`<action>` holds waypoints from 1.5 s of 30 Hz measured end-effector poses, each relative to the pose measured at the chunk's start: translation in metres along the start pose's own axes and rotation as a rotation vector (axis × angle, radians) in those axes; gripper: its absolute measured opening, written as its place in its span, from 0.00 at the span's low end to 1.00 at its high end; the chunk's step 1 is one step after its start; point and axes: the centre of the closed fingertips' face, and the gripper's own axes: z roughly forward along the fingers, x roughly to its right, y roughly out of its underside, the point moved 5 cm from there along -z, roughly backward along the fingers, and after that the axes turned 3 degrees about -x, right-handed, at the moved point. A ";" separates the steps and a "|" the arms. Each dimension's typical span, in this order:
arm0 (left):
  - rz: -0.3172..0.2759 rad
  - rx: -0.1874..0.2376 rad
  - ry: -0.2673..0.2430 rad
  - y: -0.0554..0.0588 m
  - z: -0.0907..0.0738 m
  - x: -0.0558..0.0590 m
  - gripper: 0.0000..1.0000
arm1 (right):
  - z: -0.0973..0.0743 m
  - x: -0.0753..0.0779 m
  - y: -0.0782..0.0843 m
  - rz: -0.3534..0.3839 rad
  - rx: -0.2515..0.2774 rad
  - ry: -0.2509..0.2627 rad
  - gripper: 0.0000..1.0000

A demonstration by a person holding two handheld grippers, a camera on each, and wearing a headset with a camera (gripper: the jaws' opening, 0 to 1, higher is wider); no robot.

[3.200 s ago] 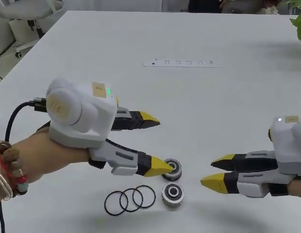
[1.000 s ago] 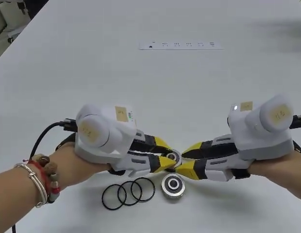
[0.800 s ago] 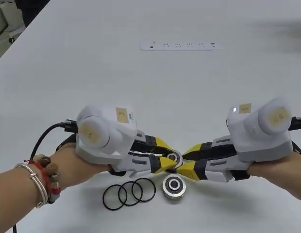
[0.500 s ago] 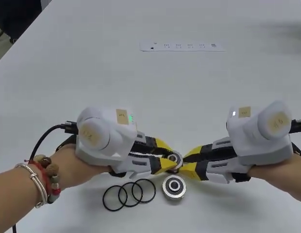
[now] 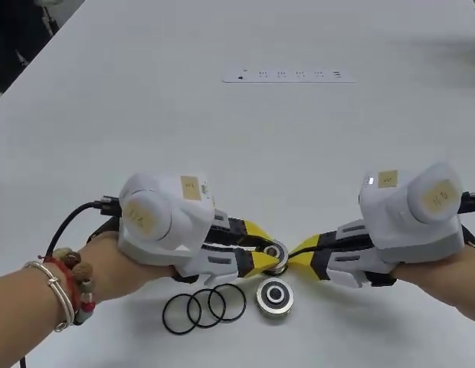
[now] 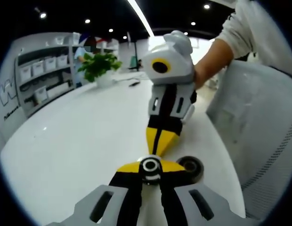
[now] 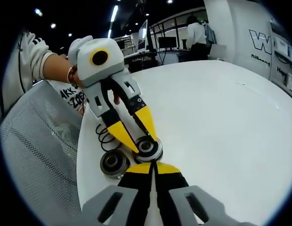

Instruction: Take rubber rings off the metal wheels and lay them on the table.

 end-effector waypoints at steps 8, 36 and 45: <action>0.008 0.002 0.004 0.000 0.000 0.000 0.14 | -0.004 0.004 0.000 0.112 0.021 -0.011 0.00; 0.019 0.010 -0.016 -0.001 0.002 0.001 0.14 | -0.012 0.000 -0.006 0.401 0.110 -0.062 0.00; 0.020 0.009 -0.015 -0.001 0.001 0.001 0.14 | -0.011 -0.003 -0.010 0.370 0.093 -0.061 0.00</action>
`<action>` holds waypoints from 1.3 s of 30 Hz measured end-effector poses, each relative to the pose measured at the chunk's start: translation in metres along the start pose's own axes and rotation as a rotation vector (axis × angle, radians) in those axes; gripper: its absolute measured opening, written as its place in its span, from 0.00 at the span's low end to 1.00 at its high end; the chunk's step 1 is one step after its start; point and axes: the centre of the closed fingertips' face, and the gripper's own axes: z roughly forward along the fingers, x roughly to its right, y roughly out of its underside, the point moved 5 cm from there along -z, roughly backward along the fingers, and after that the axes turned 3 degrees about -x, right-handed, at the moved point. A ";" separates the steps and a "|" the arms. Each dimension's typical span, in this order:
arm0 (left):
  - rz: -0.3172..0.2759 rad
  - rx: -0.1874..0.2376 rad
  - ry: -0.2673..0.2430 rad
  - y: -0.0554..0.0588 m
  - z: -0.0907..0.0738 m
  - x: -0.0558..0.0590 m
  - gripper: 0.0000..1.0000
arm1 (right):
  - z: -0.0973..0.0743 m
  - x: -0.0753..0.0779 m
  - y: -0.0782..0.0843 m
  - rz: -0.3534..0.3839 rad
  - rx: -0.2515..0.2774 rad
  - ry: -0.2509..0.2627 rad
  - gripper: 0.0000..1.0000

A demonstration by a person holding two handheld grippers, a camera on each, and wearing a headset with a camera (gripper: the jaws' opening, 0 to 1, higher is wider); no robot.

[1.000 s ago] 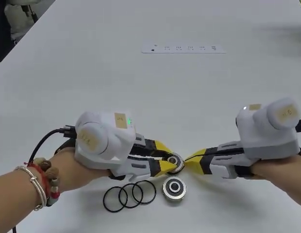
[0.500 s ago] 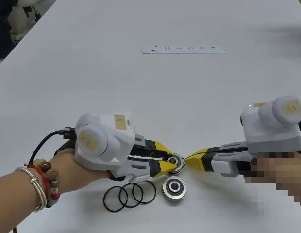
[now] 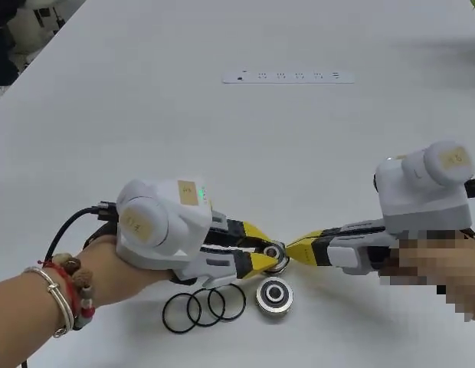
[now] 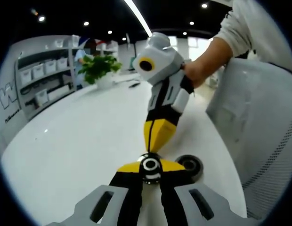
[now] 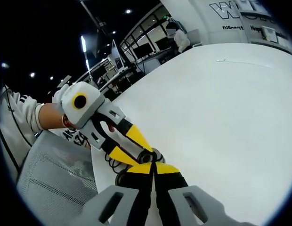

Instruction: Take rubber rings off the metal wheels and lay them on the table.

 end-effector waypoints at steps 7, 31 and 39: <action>0.001 -0.002 -0.002 0.000 0.000 0.000 0.14 | 0.000 -0.002 -0.003 -0.016 -0.003 -0.005 0.00; -0.054 -0.013 -0.017 -0.002 0.000 -0.002 0.14 | 0.000 0.000 -0.007 -0.022 -0.006 -0.005 0.00; -0.034 -0.039 -0.005 -0.003 0.001 -0.001 0.15 | -0.001 0.000 -0.006 -0.024 -0.010 -0.005 0.00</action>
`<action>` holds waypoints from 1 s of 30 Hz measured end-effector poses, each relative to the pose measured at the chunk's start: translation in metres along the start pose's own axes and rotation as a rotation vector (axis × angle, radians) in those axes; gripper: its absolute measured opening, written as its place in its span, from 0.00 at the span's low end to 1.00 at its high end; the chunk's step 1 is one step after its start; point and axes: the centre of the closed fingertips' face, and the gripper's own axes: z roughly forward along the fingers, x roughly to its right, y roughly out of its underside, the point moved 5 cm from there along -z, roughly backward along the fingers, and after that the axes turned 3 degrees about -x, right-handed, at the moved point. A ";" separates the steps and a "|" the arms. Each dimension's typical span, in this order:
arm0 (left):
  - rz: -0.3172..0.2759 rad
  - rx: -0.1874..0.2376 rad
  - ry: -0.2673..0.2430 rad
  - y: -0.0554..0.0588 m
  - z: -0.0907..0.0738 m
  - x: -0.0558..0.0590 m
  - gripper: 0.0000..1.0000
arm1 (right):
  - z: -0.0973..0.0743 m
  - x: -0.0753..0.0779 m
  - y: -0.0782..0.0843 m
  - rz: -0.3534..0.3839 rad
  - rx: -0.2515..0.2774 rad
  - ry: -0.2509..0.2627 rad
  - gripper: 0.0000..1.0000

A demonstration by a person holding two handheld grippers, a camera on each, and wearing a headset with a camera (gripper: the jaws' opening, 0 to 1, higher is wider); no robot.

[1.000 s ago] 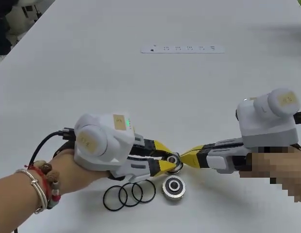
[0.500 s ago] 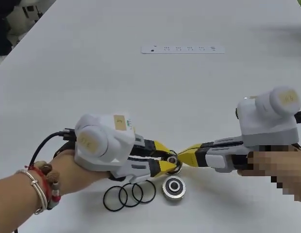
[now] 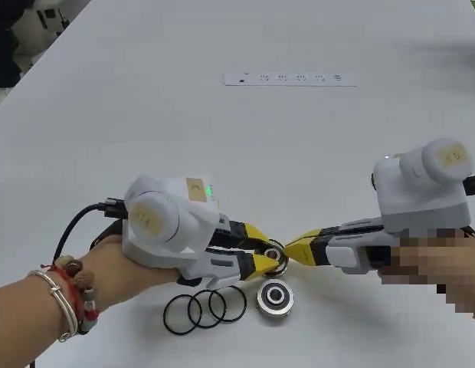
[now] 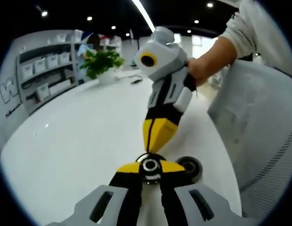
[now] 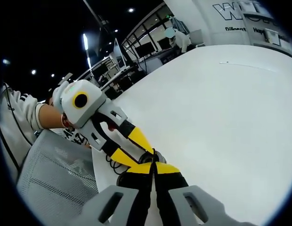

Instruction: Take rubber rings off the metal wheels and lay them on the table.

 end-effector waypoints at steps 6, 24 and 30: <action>-0.017 -0.004 0.014 -0.001 -0.006 0.001 0.20 | -0.002 -0.002 0.000 0.019 0.007 -0.009 0.00; 0.011 0.019 -0.020 -0.014 -0.044 0.005 0.48 | -0.008 -0.004 -0.005 0.006 0.014 -0.006 0.00; 0.003 0.030 -0.040 -0.016 -0.065 0.005 0.54 | -0.013 -0.003 -0.008 -0.001 0.021 0.006 0.00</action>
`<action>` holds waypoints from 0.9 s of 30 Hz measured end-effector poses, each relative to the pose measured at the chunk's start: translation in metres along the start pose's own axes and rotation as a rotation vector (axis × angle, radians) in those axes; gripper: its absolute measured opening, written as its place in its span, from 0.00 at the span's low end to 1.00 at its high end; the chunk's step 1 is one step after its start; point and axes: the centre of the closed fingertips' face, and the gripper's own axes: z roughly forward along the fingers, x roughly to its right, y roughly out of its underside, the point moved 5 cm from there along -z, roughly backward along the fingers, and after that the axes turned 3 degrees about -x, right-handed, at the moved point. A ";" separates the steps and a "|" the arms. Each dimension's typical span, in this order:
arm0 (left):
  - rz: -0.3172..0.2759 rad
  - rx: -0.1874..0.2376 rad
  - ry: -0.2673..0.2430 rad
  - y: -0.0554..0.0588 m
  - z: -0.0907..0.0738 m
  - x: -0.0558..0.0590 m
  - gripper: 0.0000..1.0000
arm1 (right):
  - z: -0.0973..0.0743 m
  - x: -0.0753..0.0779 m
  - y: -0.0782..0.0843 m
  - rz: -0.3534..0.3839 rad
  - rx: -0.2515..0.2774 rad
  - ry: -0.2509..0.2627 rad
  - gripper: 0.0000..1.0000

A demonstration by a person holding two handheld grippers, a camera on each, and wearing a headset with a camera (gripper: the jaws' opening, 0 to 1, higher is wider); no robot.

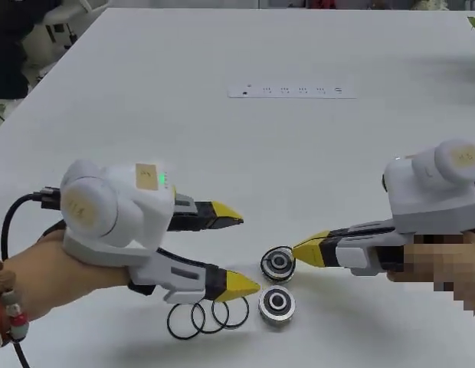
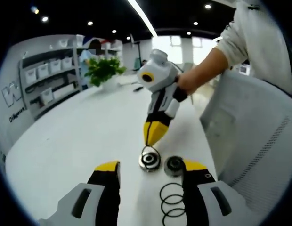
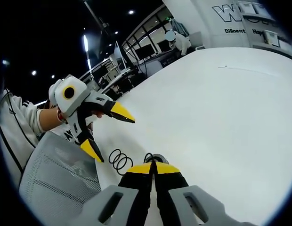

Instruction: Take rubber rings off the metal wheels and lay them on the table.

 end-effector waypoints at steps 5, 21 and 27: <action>0.009 -0.010 -0.033 0.000 -0.017 0.000 0.59 | -0.007 0.000 -0.004 -0.003 0.012 0.013 0.00; -0.025 0.015 -0.107 0.002 -0.065 0.014 0.70 | -0.019 -0.015 -0.014 -0.036 0.035 0.026 0.00; -0.046 0.020 -0.133 0.008 -0.077 0.018 0.72 | -0.020 -0.024 -0.020 -0.054 0.040 0.019 0.00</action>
